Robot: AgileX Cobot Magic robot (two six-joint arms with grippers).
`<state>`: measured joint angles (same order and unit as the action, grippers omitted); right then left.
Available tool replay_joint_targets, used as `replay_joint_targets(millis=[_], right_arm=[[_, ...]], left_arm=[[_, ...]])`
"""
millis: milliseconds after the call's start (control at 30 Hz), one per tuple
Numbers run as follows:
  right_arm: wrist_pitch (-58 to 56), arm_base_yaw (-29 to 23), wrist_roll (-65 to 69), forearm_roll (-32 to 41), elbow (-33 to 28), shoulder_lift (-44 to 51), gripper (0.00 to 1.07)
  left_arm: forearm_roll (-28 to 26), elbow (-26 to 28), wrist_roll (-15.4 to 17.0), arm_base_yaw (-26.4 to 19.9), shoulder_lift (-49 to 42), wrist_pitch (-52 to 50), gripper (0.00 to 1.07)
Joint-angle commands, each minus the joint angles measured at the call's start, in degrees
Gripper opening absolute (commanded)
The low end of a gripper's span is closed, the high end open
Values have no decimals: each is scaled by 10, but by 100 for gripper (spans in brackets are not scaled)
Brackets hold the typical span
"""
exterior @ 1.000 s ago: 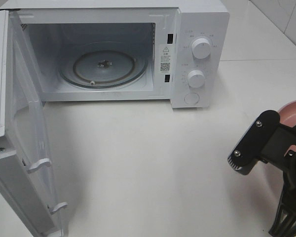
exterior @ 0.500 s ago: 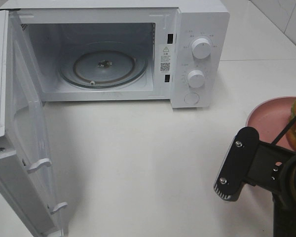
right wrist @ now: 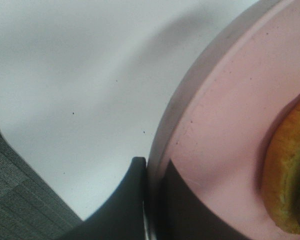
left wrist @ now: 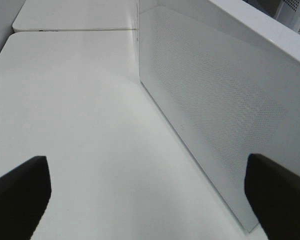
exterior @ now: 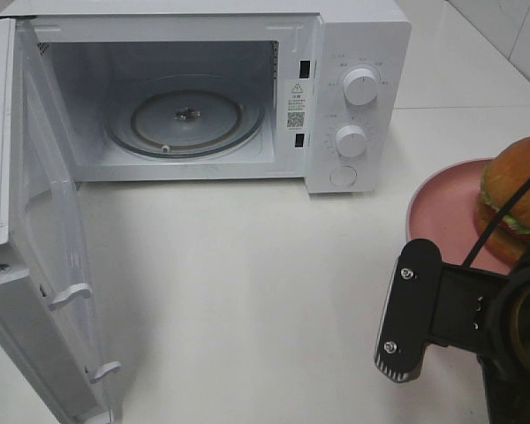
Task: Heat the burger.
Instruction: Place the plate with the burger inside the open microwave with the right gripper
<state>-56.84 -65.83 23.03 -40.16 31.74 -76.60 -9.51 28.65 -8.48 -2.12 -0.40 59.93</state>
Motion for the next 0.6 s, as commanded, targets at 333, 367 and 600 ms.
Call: replay_joint_targets(millis=[333,367,600], right_arm=[[77,-2,-105,-80,-2,5,0],[81,-2,-116,-83,-2,5,0],[127,-2,-167,-84,-2,5,0]], left_arm=[[-4,-2,1,3,-11,-5,100],[-4,-2,1,3,-11,-5,100],[-4,-2,1,3,-11,-5,100]])
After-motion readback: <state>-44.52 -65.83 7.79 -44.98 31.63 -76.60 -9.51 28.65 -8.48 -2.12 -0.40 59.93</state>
